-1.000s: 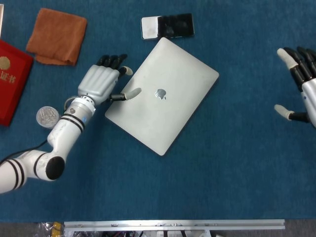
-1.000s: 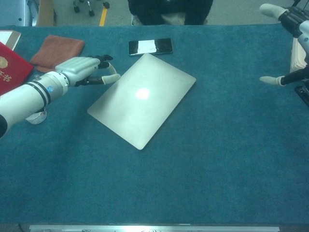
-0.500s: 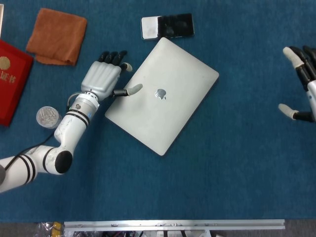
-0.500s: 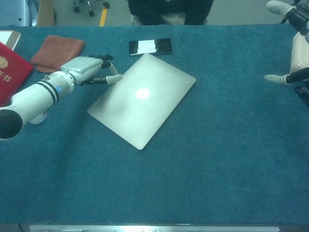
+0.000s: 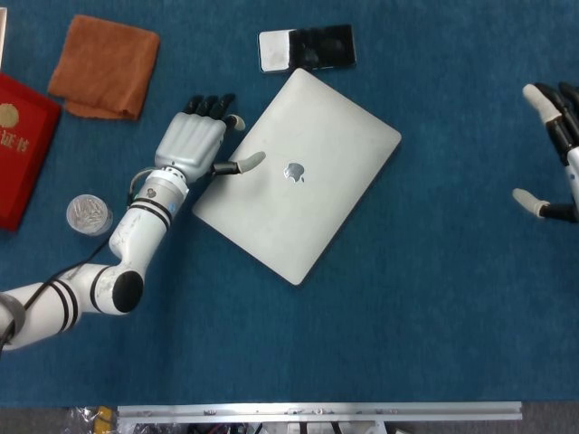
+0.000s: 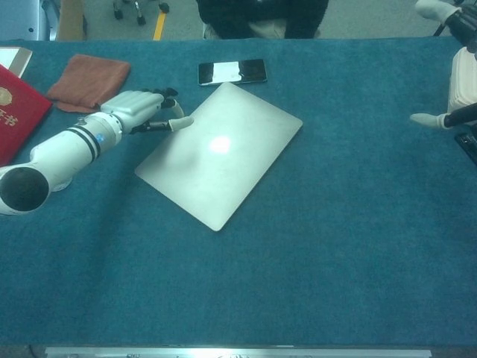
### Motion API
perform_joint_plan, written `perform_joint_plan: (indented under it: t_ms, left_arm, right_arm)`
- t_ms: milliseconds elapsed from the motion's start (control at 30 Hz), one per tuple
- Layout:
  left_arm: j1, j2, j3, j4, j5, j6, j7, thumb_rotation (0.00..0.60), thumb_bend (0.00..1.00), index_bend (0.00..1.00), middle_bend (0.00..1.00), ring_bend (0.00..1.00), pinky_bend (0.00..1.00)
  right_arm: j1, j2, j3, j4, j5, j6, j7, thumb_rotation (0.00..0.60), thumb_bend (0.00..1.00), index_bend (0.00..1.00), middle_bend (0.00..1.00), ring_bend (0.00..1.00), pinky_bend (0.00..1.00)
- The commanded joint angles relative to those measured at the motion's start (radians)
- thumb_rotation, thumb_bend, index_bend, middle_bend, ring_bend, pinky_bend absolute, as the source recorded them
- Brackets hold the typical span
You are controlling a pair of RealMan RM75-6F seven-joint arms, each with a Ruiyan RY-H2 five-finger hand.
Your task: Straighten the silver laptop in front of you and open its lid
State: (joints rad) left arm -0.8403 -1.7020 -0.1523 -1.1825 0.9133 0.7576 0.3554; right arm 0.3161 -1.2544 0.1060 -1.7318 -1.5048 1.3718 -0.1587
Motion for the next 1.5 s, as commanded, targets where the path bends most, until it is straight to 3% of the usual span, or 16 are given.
perform_joint_plan:
  t_ms: [33, 367, 733, 1200, 1233, 1367, 1433, 1467, 1500]
  left_arm:
    - [-0.001, -0.003, 0.001, -0.002, -0.002, 0.0, 0.002, 0.0, 0.14, 0.24, 0.0, 0.0, 0.0]
    - [-0.001, 0.008, 0.007, -0.064, -0.011, -0.003, 0.005, 0.0, 0.14, 0.24, 0.0, 0.0, 0.0]
    - [0.011, 0.053, 0.048, -0.196, 0.024, 0.022, 0.026, 0.0, 0.14, 0.24, 0.0, 0.0, 0.0]
    - [0.06, 0.178, 0.077, -0.353, 0.131, 0.15, 0.046, 0.021, 0.14, 0.2, 0.0, 0.0, 0.0]
    - [0.066, 0.188, 0.08, -0.365, 0.134, 0.16, 0.049, 0.061, 0.14, 0.19, 0.0, 0.0, 0.0]
    - [0.091, 0.235, 0.09, -0.412, 0.145, 0.215, 0.084, 0.426, 0.14, 0.13, 0.0, 0.0, 0.0]
    - [0.106, 0.265, 0.09, -0.443, 0.149, 0.245, 0.093, 0.559, 0.14, 0.11, 0.0, 0.0, 0.0]
    - [0.113, 0.279, 0.089, -0.455, 0.152, 0.26, 0.095, 0.599, 0.14, 0.1, 0.0, 0.0, 0.0]
    - [0.12, 0.293, 0.088, -0.469, 0.155, 0.272, 0.093, 0.6, 0.14, 0.09, 0.0, 0.0, 0.0]
  right_arm:
    - [-0.001, 0.0, 0.002, 0.001, 0.0, 0.001, 0.0, 0.6, 0.09, 0.0, 0.09, 0.0, 0.08]
    - [-0.003, -0.002, 0.007, 0.003, -0.005, 0.008, 0.001, 0.6, 0.09, 0.0, 0.09, 0.0, 0.08]
    - [-0.01, -0.002, 0.009, 0.0, -0.015, 0.024, -0.003, 0.6, 0.09, 0.0, 0.09, 0.0, 0.08]
    - [0.002, -0.002, -0.007, -0.013, -0.049, -0.001, -0.012, 0.6, 0.09, 0.0, 0.09, 0.0, 0.08]
    - [0.005, -0.006, -0.01, -0.01, -0.051, -0.007, -0.014, 0.6, 0.09, 0.0, 0.09, 0.0, 0.08]
    - [0.02, -0.023, -0.03, 0.004, -0.079, -0.036, -0.024, 0.6, 0.09, 0.0, 0.09, 0.0, 0.08]
    - [0.031, -0.035, -0.044, 0.01, -0.104, -0.052, -0.03, 0.6, 0.09, 0.0, 0.09, 0.0, 0.08]
    - [0.036, -0.04, -0.05, 0.011, -0.116, -0.06, -0.033, 0.6, 0.09, 0.0, 0.09, 0.0, 0.08]
    - [0.042, -0.044, -0.054, 0.012, -0.128, -0.067, -0.037, 0.6, 0.09, 0.0, 0.09, 0.0, 0.08]
